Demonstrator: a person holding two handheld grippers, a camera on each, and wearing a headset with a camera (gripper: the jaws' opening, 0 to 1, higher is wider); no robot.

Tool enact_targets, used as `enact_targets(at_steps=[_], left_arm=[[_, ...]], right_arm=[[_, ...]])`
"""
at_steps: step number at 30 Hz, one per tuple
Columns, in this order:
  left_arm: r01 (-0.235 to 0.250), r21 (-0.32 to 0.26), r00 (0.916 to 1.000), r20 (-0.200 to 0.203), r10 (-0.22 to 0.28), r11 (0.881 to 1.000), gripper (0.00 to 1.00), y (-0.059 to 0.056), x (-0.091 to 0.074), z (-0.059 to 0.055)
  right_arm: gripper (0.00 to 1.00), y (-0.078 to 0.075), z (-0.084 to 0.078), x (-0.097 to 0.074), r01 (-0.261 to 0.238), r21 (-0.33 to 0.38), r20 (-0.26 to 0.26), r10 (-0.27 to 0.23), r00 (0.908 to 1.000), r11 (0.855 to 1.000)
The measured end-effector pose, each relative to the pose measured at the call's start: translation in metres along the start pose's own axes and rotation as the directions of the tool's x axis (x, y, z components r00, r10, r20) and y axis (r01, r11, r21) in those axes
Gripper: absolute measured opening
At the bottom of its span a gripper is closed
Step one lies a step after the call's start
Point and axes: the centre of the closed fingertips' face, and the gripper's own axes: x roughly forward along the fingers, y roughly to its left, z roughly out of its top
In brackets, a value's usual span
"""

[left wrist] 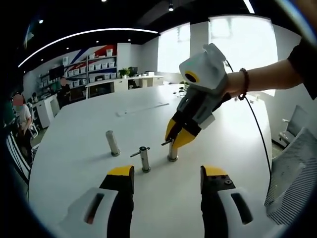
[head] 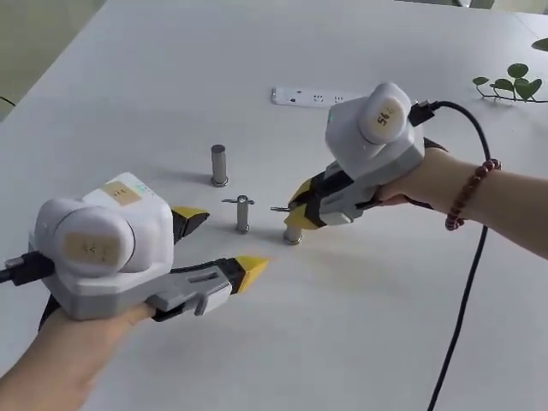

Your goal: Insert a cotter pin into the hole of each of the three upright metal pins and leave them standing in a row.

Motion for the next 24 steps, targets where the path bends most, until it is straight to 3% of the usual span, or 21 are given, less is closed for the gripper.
enact_targets(at_steps=[2, 5, 24], left_arm=[[0.006, -0.019, 0.9996, 0.029, -0.005, 1.000, 0.53, 0.0005, -0.0002, 0.0025], [0.005, -0.041, 0.9992, 0.040, -0.003, 0.999, 0.53, 0.0018, -0.0013, 0.0023], [-0.010, -0.016, 0.9997, 0.022, 0.010, 1.000, 0.56, 0.0043, -0.0029, -0.0026]], right_arm=[[0.08, -0.0008, -0.0005, 0.0004, -0.001, -0.002, -0.005, 0.000, 1.0000, 1.000], [0.08, -0.0054, -0.0006, 0.0011, -0.005, -0.001, -0.006, 0.005, 1.0000, 1.000], [0.09, -0.0069, 0.0001, 0.0004, -0.032, -0.003, 0.000, 0.032, 0.9995, 0.999]])
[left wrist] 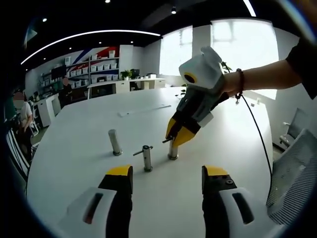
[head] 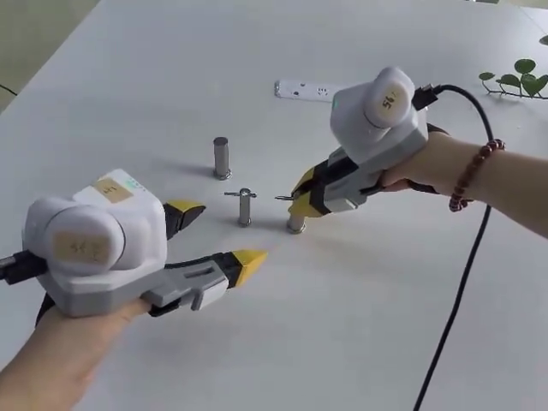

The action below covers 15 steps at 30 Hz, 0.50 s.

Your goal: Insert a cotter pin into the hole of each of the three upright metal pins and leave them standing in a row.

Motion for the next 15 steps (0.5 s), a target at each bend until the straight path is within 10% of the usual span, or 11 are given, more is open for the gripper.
enact_targets(at_steps=[15], left_arm=[[-0.010, -0.001, 0.9999, 0.002, 0.010, 1.000, 0.61, 0.0024, -0.0046, 0.0041]], right_arm=[[0.19, -0.0022, 0.0075, -0.0072, 0.012, 0.040, 0.063, -0.014, 0.9979, 0.999]])
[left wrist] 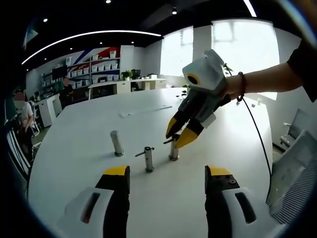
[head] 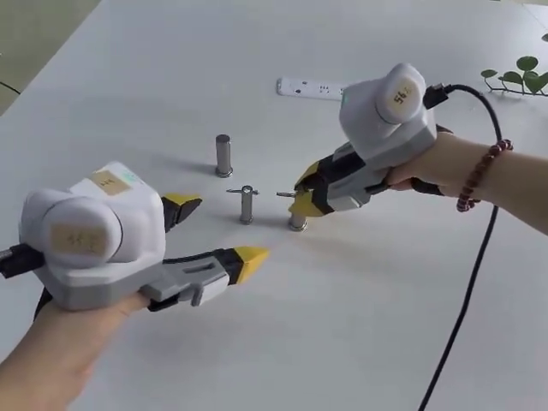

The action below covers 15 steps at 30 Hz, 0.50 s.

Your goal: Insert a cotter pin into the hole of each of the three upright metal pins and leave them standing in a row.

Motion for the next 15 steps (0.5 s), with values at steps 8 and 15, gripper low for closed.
enact_targets(at_steps=[8, 15], left_arm=[[-0.013, 0.004, 0.9999, -0.004, 0.013, 1.000, 0.65, 0.004, -0.005, 0.000], [-0.024, -0.008, 0.9997, 0.000, 0.024, 1.000, 0.65, 0.008, -0.008, -0.001]], right_arm=[[0.23, -0.005, 0.025, -0.003, 0.038, 0.084, 0.086, -0.045, 0.9953, 0.996], [0.24, -0.019, 0.055, 0.004, 0.093, 0.199, 0.195, -0.132, 0.9718, 0.976]])
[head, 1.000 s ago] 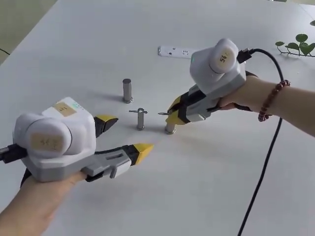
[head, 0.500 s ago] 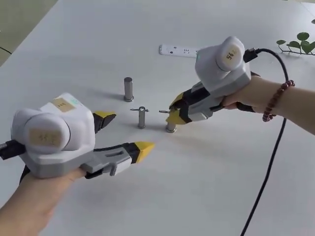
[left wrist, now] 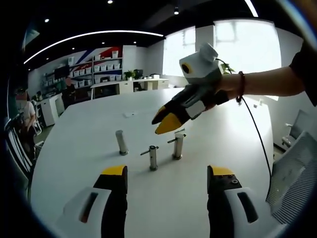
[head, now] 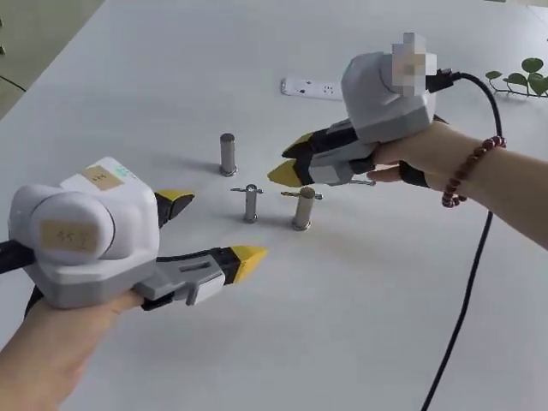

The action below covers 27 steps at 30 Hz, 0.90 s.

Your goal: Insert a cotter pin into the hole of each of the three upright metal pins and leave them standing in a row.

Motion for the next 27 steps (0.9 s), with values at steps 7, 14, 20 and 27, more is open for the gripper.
enact_targets(at_steps=[7, 14, 20, 27], left_arm=[[-0.014, -0.014, 0.9999, 0.005, 0.014, 1.000, 0.63, 0.003, -0.002, -0.001], [-0.015, -0.024, 0.9999, 0.002, 0.015, 1.000, 0.62, 0.000, 0.001, -0.005], [-0.018, -0.021, 0.9997, -0.016, 0.018, 1.000, 0.61, 0.002, 0.002, -0.010], [-0.032, -0.038, 0.9994, -0.013, 0.031, 0.999, 0.61, 0.009, 0.002, -0.013]], right_arm=[[0.24, -0.012, 0.020, 0.024, 0.038, 0.013, 0.060, -0.038, 0.9974, 0.999], [0.25, -0.027, 0.025, 0.046, 0.057, 0.030, 0.067, -0.059, 0.9960, 0.998], [0.25, -0.027, 0.021, 0.066, 0.044, 0.068, 0.062, -0.049, 0.9969, 0.997], [0.24, -0.035, 0.015, 0.084, 0.080, -0.005, -0.003, -0.080, 0.9968, 0.997]])
